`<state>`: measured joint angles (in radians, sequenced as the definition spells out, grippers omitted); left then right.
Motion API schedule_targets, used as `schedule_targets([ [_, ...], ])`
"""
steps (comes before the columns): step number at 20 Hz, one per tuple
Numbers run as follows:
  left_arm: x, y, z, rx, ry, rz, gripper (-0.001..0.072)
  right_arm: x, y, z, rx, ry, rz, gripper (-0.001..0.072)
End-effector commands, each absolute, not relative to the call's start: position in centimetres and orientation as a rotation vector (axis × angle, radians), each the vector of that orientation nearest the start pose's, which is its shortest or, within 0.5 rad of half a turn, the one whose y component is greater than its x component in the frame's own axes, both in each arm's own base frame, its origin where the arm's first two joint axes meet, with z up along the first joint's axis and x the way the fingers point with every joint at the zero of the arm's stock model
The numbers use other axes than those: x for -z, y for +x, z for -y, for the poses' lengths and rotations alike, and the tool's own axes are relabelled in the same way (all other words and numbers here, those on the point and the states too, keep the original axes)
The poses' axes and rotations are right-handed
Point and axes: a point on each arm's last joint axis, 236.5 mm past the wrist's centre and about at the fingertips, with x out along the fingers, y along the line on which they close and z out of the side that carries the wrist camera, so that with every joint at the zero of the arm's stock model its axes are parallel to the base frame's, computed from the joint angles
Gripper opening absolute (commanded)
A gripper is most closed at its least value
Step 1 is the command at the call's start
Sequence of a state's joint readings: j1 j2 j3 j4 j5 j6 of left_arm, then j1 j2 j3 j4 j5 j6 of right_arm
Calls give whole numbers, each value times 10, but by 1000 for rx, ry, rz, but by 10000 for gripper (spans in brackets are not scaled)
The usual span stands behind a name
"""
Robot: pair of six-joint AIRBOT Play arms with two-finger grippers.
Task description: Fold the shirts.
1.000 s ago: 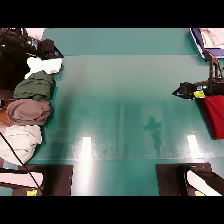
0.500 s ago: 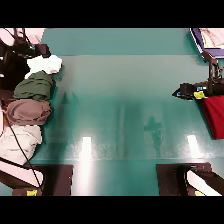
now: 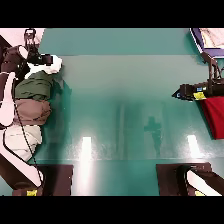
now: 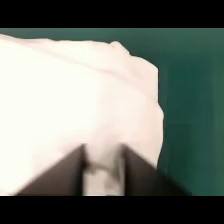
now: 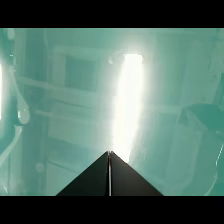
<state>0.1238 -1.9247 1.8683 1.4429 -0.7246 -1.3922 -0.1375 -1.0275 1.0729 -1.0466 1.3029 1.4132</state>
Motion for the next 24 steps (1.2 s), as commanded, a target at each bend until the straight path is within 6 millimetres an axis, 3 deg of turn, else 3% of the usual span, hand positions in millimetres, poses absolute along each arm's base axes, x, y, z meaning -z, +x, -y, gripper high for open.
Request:
schedule_targets([
  [1, -17, 644, -59, -2, -11, -751, 52, -85, 331, -70, -324, 380, -1163, 22],
  [3, -27, 639, -46, 34, -65, -782, 22, -86, 331, -70, -324, 380, -1163, 22],
  [5, -66, 636, -27, 93, -108, -767, 21, -88, 334, -69, -321, 380, -1148, 22],
  [6, -97, 634, -15, 132, -101, -729, 21, -95, 338, -69, -324, 380, -1127, 22],
  [8, -188, 618, 29, 283, -74, -566, 21, -119, 348, -68, -331, 361, -1067, 22],
  [10, -287, 570, 89, 501, -49, -385, 21, -152, 360, -67, -336, 333, -984, 22],
  [12, -370, 497, 146, 710, -42, -244, 21, -185, 369, -64, -337, 304, -900, 22],
  [13, -403, 457, 172, 805, -33, -185, 22, -201, 372, -64, -339, 292, -863, 21],
  [15, -444, 388, 208, 942, -2, -113, 22, -230, 376, -63, -343, 269, -792, 22],
  [17, -452, 341, 233, 1040, 42, -110, 22, -253, 377, -63, -344, 248, -740, 22],
  [19, -432, 323, 250, 1117, 68, -183, 22, -269, 376, -63, -347, 234, -705, 22],
  [21, -388, 337, 255, 1108, 67, -307, 22, -275, 373, -64, -353, 225, -701, 22],
  [24, -287, 378, 248, 1018, 12, -588, 23, -271, 367, -65, -361, 218, -732, 22],
])
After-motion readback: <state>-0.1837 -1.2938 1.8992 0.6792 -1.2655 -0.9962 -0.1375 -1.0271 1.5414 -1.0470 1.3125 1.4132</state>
